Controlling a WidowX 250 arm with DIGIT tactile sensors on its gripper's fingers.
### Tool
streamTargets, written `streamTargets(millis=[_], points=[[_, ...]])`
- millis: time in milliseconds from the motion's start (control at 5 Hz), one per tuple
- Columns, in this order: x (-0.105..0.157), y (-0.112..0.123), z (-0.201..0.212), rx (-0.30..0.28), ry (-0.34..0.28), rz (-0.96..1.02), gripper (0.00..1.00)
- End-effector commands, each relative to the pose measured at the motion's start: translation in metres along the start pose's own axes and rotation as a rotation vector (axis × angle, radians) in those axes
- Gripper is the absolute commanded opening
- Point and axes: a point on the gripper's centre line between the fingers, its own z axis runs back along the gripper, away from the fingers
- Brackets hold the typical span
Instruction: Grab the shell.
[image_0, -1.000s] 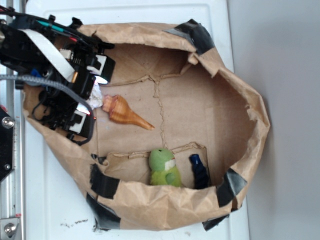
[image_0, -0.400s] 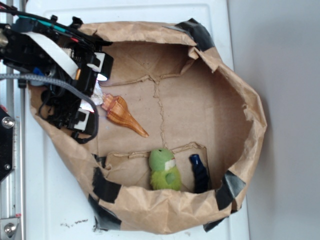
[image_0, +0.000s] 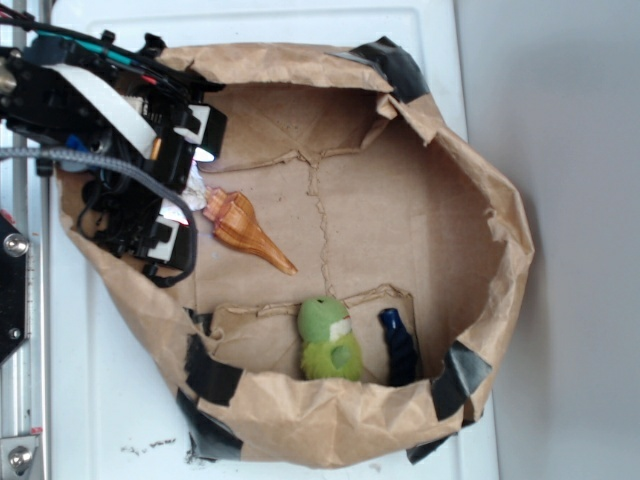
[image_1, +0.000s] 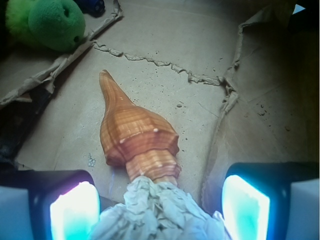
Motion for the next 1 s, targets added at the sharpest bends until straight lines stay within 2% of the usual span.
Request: streamTargets(millis=[0, 200, 800], points=[[0.065, 0.006, -0.012, 0.028, 0.054, 0.123, 1.00], [0.102, 0.019, -0.031, 0.024, 0.061, 0.136, 1.00], [0.082, 0.011, -0.013, 0.033, 0.035, 0.107, 1.00]])
